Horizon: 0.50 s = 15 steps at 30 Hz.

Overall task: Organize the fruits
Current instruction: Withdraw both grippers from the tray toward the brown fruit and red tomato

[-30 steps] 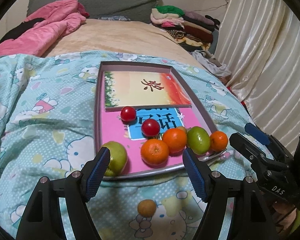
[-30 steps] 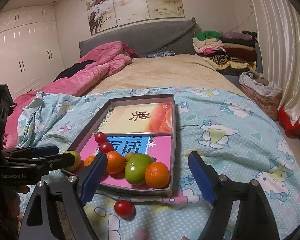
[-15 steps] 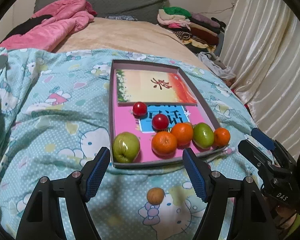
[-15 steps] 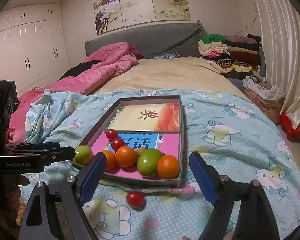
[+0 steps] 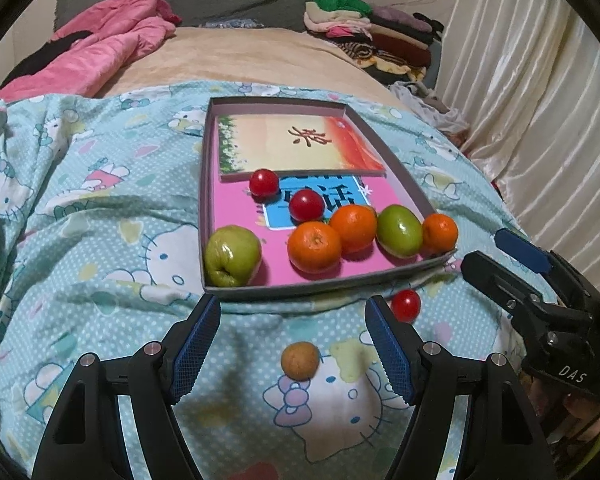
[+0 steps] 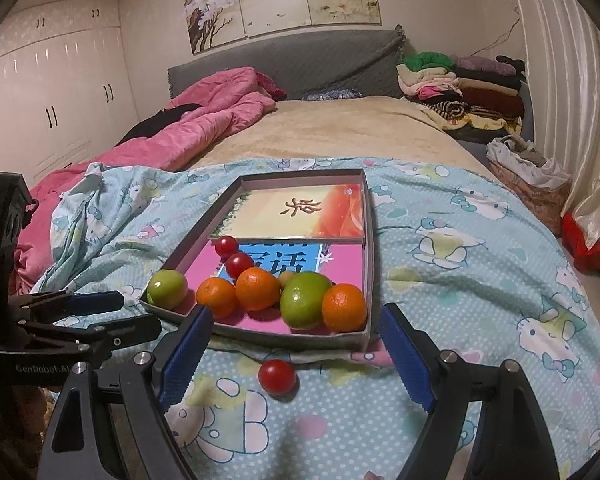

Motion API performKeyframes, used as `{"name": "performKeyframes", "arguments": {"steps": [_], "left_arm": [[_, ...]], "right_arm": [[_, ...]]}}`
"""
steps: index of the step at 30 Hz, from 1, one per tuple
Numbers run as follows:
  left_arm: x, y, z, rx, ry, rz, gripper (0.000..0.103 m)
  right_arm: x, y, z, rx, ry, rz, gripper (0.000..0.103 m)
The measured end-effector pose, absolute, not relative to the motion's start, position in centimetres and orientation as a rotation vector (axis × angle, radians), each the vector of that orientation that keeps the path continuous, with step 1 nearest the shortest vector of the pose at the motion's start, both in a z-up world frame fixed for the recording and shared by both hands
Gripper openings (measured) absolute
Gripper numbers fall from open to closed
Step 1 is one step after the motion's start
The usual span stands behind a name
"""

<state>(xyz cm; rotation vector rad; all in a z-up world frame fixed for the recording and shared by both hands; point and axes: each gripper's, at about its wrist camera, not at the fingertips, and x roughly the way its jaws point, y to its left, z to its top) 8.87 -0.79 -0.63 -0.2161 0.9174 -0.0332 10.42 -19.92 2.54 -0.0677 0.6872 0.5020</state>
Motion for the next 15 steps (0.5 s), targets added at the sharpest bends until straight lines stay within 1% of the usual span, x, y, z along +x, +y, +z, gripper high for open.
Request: {"name": "performKeyframes", "arguments": {"steps": [15], "left_arm": [[8.1,-1.1,-2.3,-0.219,0.988,-0.008,0.076]], "right_arm": [[10.6,-18.6,-0.2,-0.124,0.836,0.516,0.084]]}}
